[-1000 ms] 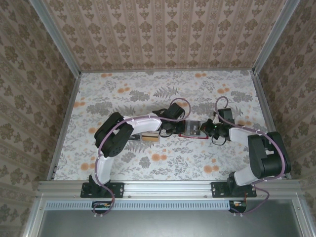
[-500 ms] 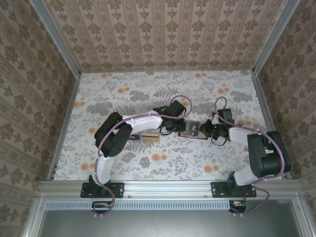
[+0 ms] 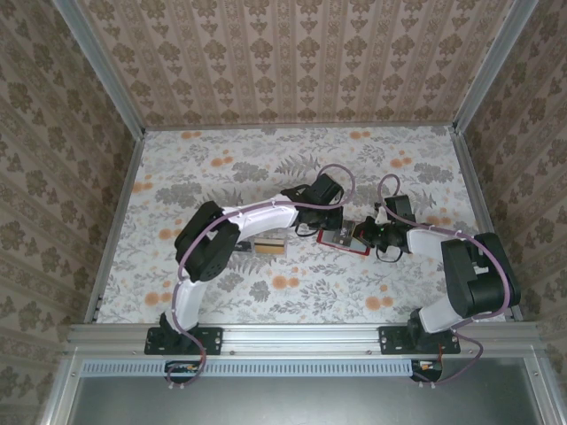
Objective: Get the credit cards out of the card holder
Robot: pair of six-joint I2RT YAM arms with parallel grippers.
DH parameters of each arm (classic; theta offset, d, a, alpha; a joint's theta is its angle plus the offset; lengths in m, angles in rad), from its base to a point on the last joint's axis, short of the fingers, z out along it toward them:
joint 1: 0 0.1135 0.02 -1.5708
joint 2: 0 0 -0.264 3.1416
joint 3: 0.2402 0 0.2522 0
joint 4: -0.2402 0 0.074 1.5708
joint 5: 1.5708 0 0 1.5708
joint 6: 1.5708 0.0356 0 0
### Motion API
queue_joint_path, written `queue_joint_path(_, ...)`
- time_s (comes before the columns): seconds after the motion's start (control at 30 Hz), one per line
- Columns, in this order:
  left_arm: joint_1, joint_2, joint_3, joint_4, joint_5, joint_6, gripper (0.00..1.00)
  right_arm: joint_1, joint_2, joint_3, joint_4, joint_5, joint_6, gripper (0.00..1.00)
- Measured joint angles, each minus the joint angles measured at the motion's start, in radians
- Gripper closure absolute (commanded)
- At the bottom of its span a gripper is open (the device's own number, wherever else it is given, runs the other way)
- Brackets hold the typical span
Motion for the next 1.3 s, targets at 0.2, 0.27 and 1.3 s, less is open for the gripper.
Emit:
queue_joint_path(0.2,0.0,0.039,-0.006,-0.021,0.0,-0.011,0.98,0.0,0.0,0.0,0.001,0.0,-0.002,0.82)
queue_joint_path(0.27,0.0,0.043,-0.008,-0.02,0.0,-0.017,0.98,0.0,0.0,0.0,0.003,0.0,-0.002,0.77)
queue_joint_path(1.3,0.012,0.039,-0.034,0.02,0.016,-0.047,1.0,-0.029,-0.005,-0.033,0.092,-0.045,0.04,1.0)
